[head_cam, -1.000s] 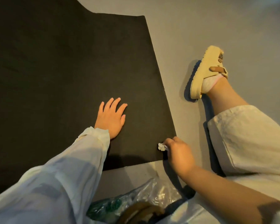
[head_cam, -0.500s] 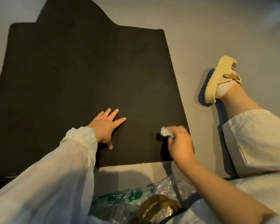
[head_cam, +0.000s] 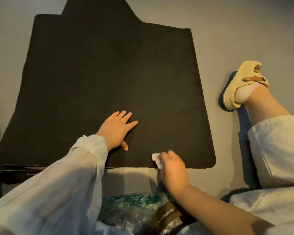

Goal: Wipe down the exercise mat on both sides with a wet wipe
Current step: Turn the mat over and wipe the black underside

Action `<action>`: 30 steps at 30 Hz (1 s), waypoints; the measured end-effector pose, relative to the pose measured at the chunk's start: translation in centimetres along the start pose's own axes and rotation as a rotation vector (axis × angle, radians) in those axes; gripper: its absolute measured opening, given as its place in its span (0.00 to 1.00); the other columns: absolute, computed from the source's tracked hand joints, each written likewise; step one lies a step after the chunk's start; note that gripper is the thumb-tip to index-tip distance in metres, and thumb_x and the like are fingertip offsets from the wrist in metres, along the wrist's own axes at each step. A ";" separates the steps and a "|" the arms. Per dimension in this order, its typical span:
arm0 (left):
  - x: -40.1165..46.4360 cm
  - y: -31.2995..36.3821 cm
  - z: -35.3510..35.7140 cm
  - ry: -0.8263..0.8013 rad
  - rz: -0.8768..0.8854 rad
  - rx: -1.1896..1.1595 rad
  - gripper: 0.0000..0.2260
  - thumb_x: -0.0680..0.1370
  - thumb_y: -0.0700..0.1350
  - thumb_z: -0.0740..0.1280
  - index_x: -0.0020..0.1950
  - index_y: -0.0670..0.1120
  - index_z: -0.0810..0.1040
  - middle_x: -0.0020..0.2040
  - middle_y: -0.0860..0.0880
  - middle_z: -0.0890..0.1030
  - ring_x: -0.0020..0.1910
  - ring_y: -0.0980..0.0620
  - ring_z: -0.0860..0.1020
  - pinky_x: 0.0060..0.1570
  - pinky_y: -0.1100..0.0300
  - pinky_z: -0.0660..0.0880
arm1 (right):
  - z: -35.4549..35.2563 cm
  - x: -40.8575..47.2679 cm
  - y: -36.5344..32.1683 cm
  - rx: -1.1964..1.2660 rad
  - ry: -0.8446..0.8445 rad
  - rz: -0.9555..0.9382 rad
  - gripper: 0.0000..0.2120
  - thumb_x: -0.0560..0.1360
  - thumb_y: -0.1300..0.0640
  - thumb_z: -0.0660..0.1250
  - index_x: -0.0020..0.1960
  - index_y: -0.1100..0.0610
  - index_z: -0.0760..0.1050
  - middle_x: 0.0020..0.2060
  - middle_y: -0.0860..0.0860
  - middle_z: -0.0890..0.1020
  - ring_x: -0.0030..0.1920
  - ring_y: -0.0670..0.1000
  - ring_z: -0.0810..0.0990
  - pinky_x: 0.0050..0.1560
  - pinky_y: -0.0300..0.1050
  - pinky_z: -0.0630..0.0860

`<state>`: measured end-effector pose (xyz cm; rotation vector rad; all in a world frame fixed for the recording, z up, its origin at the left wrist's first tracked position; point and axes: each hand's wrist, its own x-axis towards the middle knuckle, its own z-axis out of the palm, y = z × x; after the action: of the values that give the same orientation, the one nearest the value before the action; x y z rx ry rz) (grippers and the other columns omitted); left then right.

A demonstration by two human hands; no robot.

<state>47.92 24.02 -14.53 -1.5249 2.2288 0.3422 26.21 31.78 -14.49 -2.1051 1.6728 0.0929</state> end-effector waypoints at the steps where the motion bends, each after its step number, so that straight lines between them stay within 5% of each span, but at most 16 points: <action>1: 0.0 0.0 0.0 0.008 0.002 -0.001 0.46 0.69 0.64 0.68 0.77 0.53 0.46 0.78 0.44 0.46 0.76 0.44 0.45 0.73 0.51 0.42 | 0.0 -0.5 -0.1 0.013 -0.053 -0.051 0.13 0.75 0.61 0.63 0.59 0.55 0.74 0.53 0.52 0.75 0.54 0.52 0.74 0.53 0.39 0.69; 4: -0.1 0.1 0.0 0.026 0.005 0.001 0.46 0.68 0.65 0.68 0.77 0.54 0.46 0.78 0.45 0.47 0.76 0.45 0.46 0.73 0.52 0.43 | -1.1 -1.0 0.5 0.123 -0.170 -0.250 0.14 0.73 0.63 0.65 0.58 0.56 0.77 0.51 0.54 0.77 0.52 0.53 0.76 0.53 0.42 0.70; 6: -0.1 0.1 0.0 0.027 0.006 -0.013 0.46 0.69 0.65 0.68 0.77 0.54 0.46 0.78 0.45 0.47 0.76 0.45 0.45 0.73 0.52 0.42 | -2.8 0.5 1.3 0.180 -0.037 -0.268 0.13 0.71 0.69 0.64 0.53 0.60 0.79 0.47 0.57 0.78 0.49 0.57 0.78 0.52 0.45 0.71; 10: -0.3 0.0 0.1 0.036 0.008 -0.023 0.45 0.69 0.65 0.68 0.77 0.54 0.46 0.78 0.45 0.47 0.76 0.45 0.45 0.73 0.52 0.41 | -7.1 7.6 4.5 0.196 0.413 0.121 0.09 0.74 0.69 0.63 0.52 0.62 0.77 0.47 0.58 0.76 0.48 0.57 0.76 0.50 0.40 0.67; 15: -0.3 0.0 0.1 0.019 0.004 -0.034 0.45 0.70 0.64 0.68 0.77 0.54 0.46 0.78 0.45 0.46 0.76 0.45 0.44 0.73 0.52 0.40 | -6.0 10.3 6.6 0.054 0.304 0.363 0.10 0.75 0.68 0.62 0.55 0.63 0.74 0.53 0.60 0.75 0.52 0.60 0.75 0.52 0.47 0.70; 19: -0.2 0.1 -0.2 0.030 -0.001 -0.032 0.46 0.68 0.65 0.69 0.77 0.54 0.47 0.78 0.45 0.47 0.76 0.45 0.45 0.73 0.52 0.42 | -2.5 7.4 2.0 0.066 0.240 0.148 0.09 0.73 0.67 0.62 0.51 0.61 0.75 0.49 0.58 0.75 0.50 0.59 0.75 0.50 0.44 0.68; 25: -0.4 0.2 -0.4 0.024 -0.012 -0.034 0.43 0.69 0.64 0.68 0.77 0.54 0.50 0.78 0.46 0.48 0.76 0.46 0.47 0.73 0.53 0.44 | 1.0 1.7 -3.9 0.049 -0.135 -0.325 0.09 0.73 0.65 0.62 0.53 0.61 0.74 0.51 0.58 0.73 0.53 0.59 0.72 0.46 0.45 0.63; 28: 0.1 0.3 -0.6 0.108 -0.041 -0.143 0.27 0.78 0.57 0.61 0.76 0.56 0.56 0.77 0.49 0.54 0.76 0.48 0.51 0.72 0.54 0.47 | -0.4 2.1 -3.1 0.207 -0.129 -0.352 0.12 0.71 0.67 0.62 0.53 0.61 0.76 0.49 0.59 0.74 0.51 0.60 0.74 0.49 0.47 0.66; 30: 0.8 0.5 -1.0 0.139 -0.074 -0.218 0.27 0.79 0.56 0.59 0.76 0.56 0.55 0.77 0.49 0.54 0.76 0.48 0.53 0.72 0.54 0.49 | -2.3 3.5 -1.8 0.300 0.014 -0.299 0.11 0.70 0.69 0.63 0.50 0.62 0.78 0.46 0.59 0.77 0.48 0.60 0.76 0.50 0.46 0.68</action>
<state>47.01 23.06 -14.02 -1.7883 2.2953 0.4833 28.30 27.98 -13.06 -2.0953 1.2687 -0.2505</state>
